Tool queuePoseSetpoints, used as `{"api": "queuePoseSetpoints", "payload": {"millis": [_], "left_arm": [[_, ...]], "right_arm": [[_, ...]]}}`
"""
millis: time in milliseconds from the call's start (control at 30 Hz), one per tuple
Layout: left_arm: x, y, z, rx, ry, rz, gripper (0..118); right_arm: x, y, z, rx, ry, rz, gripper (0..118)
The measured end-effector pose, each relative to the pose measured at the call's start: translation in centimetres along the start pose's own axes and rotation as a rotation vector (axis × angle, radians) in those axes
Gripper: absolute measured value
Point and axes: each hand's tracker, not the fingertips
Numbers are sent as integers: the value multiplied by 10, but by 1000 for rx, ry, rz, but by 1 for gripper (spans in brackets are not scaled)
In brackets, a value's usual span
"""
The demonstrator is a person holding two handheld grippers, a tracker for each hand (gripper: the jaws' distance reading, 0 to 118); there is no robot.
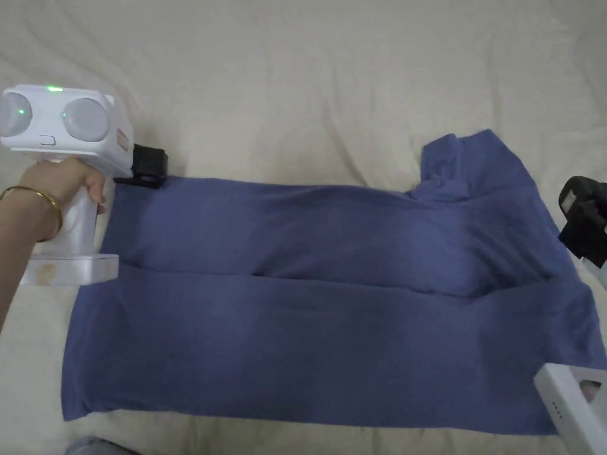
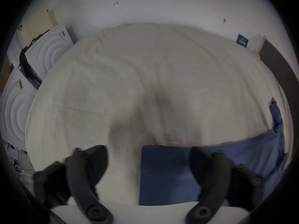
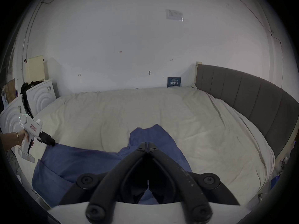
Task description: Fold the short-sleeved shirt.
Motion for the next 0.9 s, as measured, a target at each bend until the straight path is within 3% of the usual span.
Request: {"api": "queuePoseSetpoints", "payload": {"millis": [33,67,100,133,333,367,400,433,467,600,667,800,833,900], "left_arm": [[-1,-1,-4,-5,12,6,49],[-3,-3,-6,-7,-14,19,41],[-4,-3,-5,0,-119,66,23],[-3,-3,-3,11,-92,74,1],[-3,-7,13,78,-133,27,1],[-4,-7,20,118,-133,38,1],[-6,-7,27,149,-151,48,1],[-7,-8,34,173,-162,51,1],[-8,-9,43,198,-169,48,1],[-8,-16,72,253,-188,67,1],[-13,-17,76,264,-202,87,1],[-15,-20,78,265,-207,102,1],[-15,-20,77,261,-206,105,1],[-15,-22,75,250,-206,109,1]], "right_arm": [[0,-1,-4,-9,-1,1,1],[1,-1,-9,-20,-1,-1,1],[2,-1,-13,-29,6,-8,1],[2,0,-15,-34,15,-16,1],[3,28,-42,-60,19,39,3],[7,35,-53,-70,12,34,10],[12,42,-67,-105,10,22,25],[17,49,-82,-172,14,17,62],[25,54,-100,-244,24,-1,86],[44,54,-167,-466,-19,31,116],[53,47,-192,-545,-25,32,118],[64,23,-223,-615,-160,39,115],[65,18,-228,-626,-178,43,101],[72,9,-235,-639,-185,20,54]]}}
